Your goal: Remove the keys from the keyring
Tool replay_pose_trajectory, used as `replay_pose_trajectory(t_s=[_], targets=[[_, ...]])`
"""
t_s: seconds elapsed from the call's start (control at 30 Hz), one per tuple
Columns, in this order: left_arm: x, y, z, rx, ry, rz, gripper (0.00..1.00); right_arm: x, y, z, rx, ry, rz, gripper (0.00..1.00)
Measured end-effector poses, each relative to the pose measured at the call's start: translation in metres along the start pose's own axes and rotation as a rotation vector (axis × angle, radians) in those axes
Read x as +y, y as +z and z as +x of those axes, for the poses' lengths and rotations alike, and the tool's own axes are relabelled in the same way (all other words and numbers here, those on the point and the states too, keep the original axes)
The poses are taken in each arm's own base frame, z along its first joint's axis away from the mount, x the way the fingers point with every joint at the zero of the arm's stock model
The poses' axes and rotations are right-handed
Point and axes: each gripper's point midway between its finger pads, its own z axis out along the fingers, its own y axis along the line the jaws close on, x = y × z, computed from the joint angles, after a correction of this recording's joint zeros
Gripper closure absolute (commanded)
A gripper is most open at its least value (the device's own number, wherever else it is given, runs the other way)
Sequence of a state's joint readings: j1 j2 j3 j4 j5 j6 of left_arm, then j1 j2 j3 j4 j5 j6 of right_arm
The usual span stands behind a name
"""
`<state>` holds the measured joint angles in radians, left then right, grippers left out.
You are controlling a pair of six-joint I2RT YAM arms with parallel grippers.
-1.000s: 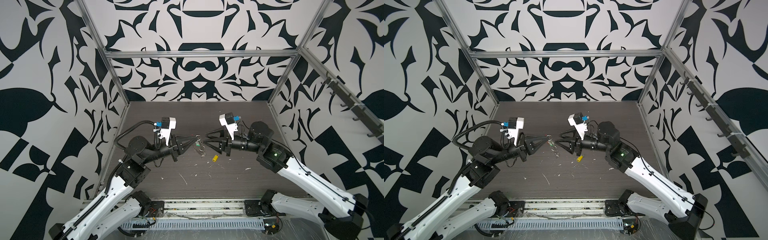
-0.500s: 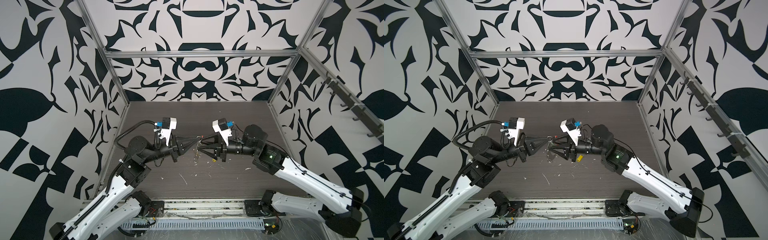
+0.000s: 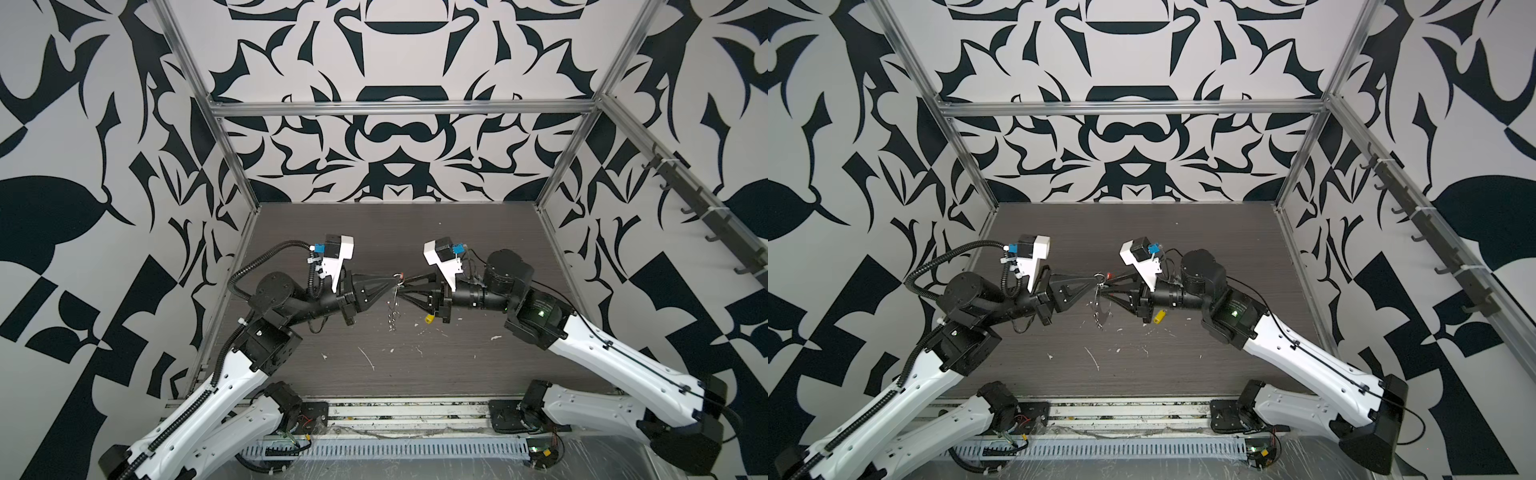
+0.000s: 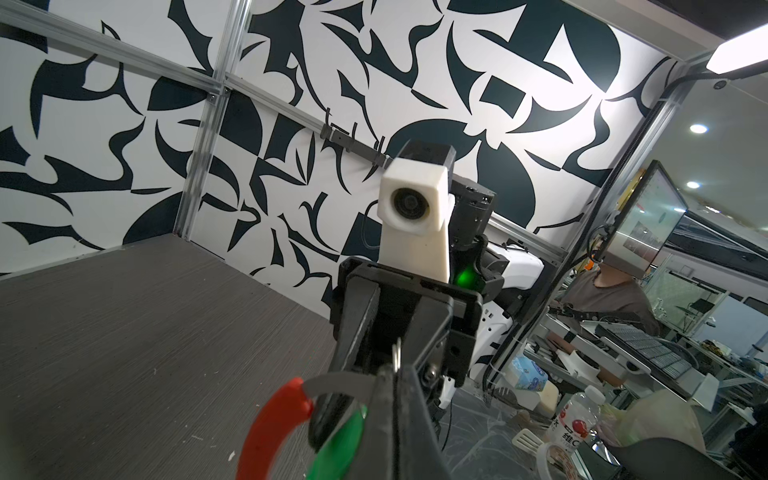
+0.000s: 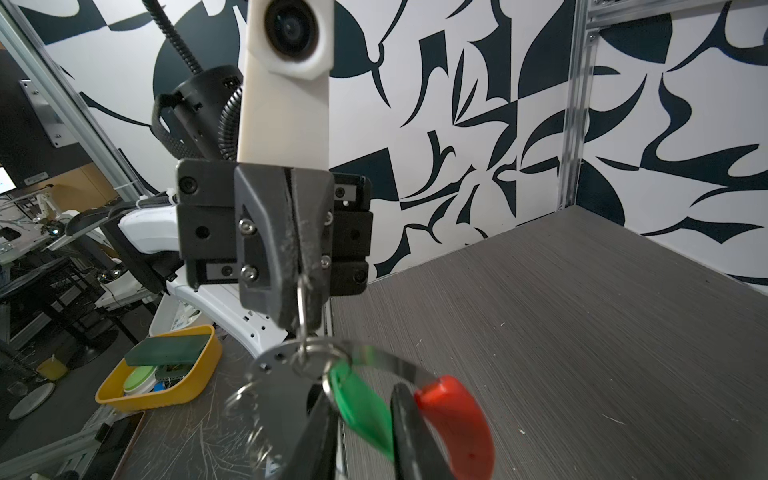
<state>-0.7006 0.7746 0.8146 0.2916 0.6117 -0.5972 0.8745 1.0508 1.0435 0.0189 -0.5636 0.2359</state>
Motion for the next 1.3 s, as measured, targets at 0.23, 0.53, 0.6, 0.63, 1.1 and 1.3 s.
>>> replay_pose_trajectory(t_s=[0.23,0.53,0.6,0.63,1.1,1.3], targets=[[-0.001,0.000,0.000,0.001,0.000,0.005,1.00,0.002,0.001,0.000,0.000,-0.011,-0.003,0.81],[0.000,-0.001,0.001,0.004,0.003,-0.001,1.00,0.005,0.002,0.001,0.017,-0.014,-0.010,1.00],[0.000,-0.002,0.002,0.007,0.006,-0.007,1.00,0.005,0.001,0.002,0.030,-0.013,-0.011,1.00],[0.000,-0.003,0.003,0.010,0.007,-0.010,1.00,0.006,0.001,0.003,0.037,-0.010,-0.012,1.00],[-0.003,-0.013,0.011,0.037,0.041,-0.038,1.00,0.017,-0.007,0.003,0.095,0.001,-0.039,1.00],[-0.006,-0.014,0.012,0.057,0.046,-0.032,1.00,0.021,-0.014,-0.002,0.118,-0.010,-0.046,1.00]])
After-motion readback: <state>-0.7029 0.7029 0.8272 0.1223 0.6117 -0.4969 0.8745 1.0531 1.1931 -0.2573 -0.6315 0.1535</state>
